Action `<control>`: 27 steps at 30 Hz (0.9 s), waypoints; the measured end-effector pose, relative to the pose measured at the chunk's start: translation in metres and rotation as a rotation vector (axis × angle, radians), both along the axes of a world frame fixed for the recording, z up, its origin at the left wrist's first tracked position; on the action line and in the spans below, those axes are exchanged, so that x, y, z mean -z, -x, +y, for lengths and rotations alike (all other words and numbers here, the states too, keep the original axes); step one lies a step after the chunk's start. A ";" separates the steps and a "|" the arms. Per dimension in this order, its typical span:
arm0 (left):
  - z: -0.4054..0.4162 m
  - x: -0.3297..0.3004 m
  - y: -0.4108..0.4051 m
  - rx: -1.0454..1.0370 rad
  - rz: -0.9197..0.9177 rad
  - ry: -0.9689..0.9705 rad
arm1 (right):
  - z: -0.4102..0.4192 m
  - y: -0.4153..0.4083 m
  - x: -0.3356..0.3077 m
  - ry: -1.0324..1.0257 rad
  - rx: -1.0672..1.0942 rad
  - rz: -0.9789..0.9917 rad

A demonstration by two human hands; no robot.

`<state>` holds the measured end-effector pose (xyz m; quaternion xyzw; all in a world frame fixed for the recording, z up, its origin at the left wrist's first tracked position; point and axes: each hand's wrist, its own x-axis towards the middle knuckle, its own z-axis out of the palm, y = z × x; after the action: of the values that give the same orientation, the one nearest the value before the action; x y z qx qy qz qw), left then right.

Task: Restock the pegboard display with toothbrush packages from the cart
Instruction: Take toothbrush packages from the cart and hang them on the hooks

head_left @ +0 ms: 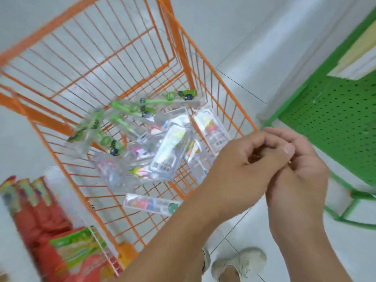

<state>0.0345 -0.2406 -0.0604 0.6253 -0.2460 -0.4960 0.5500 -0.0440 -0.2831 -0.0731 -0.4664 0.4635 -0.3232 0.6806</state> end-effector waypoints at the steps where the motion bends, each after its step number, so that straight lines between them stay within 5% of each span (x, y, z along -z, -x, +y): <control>1: 0.013 -0.005 -0.013 -0.099 0.000 -0.003 | 0.006 -0.018 -0.005 0.033 -0.063 0.017; 4: 0.055 -0.004 -0.053 -0.283 -0.214 -0.134 | 0.011 -0.063 -0.005 0.222 -0.318 0.250; 6: 0.086 0.009 -0.079 -0.331 -0.415 -0.366 | 0.007 -0.082 0.011 0.416 -0.613 0.615; 9: 0.123 0.025 -0.100 -0.018 -0.646 -0.777 | 0.009 -0.100 0.039 0.536 -0.961 1.184; 11: 0.134 0.024 -0.102 0.209 -0.664 -0.873 | 0.017 -0.108 0.049 0.571 -0.989 1.330; 16: 0.142 0.038 -0.092 0.496 -0.694 -0.882 | 0.041 -0.107 0.062 0.618 -0.926 1.352; 20: 0.143 0.042 -0.099 0.370 -0.794 -0.817 | 0.043 -0.103 0.052 0.512 -0.882 1.239; 23: 0.138 0.027 -0.120 0.269 -0.534 -0.695 | 0.024 -0.101 0.027 0.236 -0.723 1.088; 27: 0.126 -0.001 -0.121 -0.121 0.101 -0.539 | -0.002 -0.077 -0.021 -0.285 -0.420 0.678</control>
<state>0.1554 -0.1141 -0.0594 0.7370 -0.0395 -0.5404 0.4040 0.0330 -0.2846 -0.0523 -0.5318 0.5960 0.0613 0.5985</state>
